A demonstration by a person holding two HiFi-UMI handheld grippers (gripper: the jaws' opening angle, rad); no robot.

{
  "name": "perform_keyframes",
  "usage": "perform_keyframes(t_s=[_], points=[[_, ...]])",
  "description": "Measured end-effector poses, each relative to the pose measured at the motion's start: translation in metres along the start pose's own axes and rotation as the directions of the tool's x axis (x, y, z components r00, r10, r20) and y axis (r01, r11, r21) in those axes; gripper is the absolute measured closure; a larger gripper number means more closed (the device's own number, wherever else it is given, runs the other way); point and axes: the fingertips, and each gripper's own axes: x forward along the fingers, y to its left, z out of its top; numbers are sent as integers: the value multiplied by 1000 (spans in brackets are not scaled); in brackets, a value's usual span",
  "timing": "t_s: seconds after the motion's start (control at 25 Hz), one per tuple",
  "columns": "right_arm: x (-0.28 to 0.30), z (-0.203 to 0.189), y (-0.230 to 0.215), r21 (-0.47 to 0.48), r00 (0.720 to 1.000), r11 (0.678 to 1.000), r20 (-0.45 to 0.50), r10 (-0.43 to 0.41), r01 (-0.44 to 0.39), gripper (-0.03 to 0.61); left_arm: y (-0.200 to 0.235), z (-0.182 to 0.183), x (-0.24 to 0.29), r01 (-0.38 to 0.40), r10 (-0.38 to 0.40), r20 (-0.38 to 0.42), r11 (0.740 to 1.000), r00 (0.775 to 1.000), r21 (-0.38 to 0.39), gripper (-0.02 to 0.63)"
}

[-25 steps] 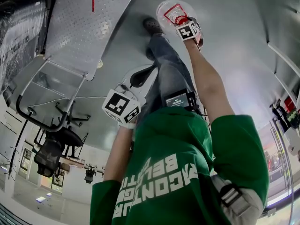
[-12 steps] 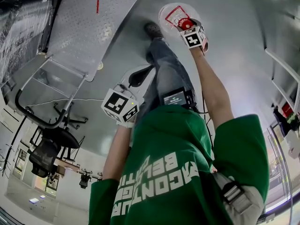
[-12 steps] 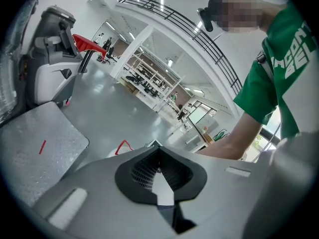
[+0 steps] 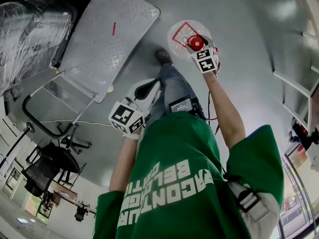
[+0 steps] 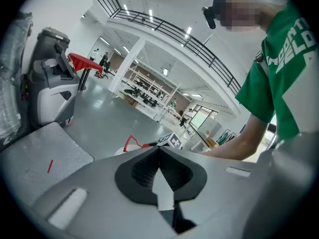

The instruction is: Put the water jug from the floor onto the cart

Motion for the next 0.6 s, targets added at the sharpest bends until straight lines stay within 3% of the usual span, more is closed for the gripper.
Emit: perform_keyframes(t_s=[0.32,0.6], points=[[-60,102,6,-82,984,996,171,40,-26,275,7,29,-33,-75,73,105,997,992,19,603],[-118,181,15,-160,942,986,324,92,-41,276,1,59,-57,-125,116,212,992,970,28,603]])
